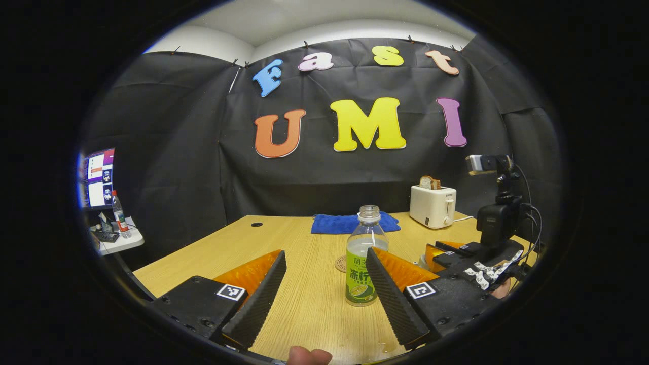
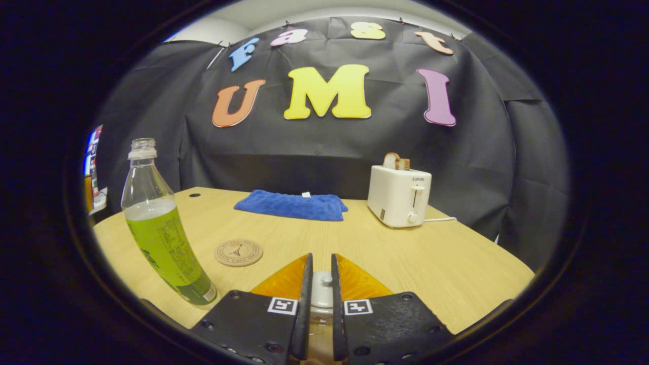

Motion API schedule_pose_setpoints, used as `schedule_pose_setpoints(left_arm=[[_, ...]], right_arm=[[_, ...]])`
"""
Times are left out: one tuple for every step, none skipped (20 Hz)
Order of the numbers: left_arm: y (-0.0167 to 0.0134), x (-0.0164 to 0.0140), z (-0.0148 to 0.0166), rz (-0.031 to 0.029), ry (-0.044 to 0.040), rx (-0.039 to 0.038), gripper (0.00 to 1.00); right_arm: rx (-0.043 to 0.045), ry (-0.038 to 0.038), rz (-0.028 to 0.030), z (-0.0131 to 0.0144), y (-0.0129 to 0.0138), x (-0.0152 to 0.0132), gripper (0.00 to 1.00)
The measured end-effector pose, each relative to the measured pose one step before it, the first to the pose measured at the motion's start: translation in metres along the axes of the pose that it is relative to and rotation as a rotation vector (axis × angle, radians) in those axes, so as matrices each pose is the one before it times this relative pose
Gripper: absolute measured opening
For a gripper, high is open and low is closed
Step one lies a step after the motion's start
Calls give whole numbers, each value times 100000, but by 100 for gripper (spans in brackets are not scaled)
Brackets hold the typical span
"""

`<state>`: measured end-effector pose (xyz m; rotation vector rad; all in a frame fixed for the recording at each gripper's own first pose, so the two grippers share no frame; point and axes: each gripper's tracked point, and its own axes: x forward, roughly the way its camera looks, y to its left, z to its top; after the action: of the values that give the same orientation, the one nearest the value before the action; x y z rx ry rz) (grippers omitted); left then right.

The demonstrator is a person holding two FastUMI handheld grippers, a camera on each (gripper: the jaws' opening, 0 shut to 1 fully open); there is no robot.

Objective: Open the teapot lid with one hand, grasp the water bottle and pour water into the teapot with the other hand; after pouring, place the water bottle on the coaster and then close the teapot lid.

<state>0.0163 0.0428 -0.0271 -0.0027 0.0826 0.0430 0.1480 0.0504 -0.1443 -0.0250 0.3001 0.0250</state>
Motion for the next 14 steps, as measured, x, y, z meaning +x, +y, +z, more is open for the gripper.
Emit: schedule_pose_setpoints(left_arm=[[-107, -67, -32, -165, 142, -193, 99], [-131, 27, -22, -169, 100, -38, 99], [5, -13, 24, -149, 167, 32, 99], [29, 88, -99, -273, -22, -123, 99], [18, 46, 10, -224, 5, -305, 99], [-107, -27, -23, -305, 205, -398, 99], [-47, -1, -81, -107, 255, -360, 99], [29, 34, -90, -60, 36, -344, 99], [-35, 71, -35, -52, 345, -400, 99], [-104, -25, -149, 29, 205, -561, 99], [-173, 15, -88, 31, 175, -483, 99], [-353, 179, -241, -975, 228, -204, 99], [-513, 140, -317, -723, 290, -161, 98], [-360, 20, -403, -299, 1352, -99, 99]], right_arm=[[444, 446, 226, 41, 164, -6, 19], [121, 38, -2113, 178, -364, -200, 19], [930, -554, 1489, -316, -19, 361, 12], [111, 449, 864, -25, -141, -51, 5], [-75, -139, 475, 157, 21, 213, 5], [371, 199, 469, -41, 277, -150, 5], [451, -125, 335, 173, -73, 45, 0], [128, -377, 466, 112, -153, 56, 0], [641, -822, 756, 457, -11, -204, 0], [1003, -1510, 613, 390, 150, -241, 0], [846, -1631, 936, 628, 83, -250, 0], [903, -1313, 983, 505, 54, -275, 0], [356, -1007, 715, 528, -29, -246, 0], [-28, -890, 569, 378, -53, -387, 0]])
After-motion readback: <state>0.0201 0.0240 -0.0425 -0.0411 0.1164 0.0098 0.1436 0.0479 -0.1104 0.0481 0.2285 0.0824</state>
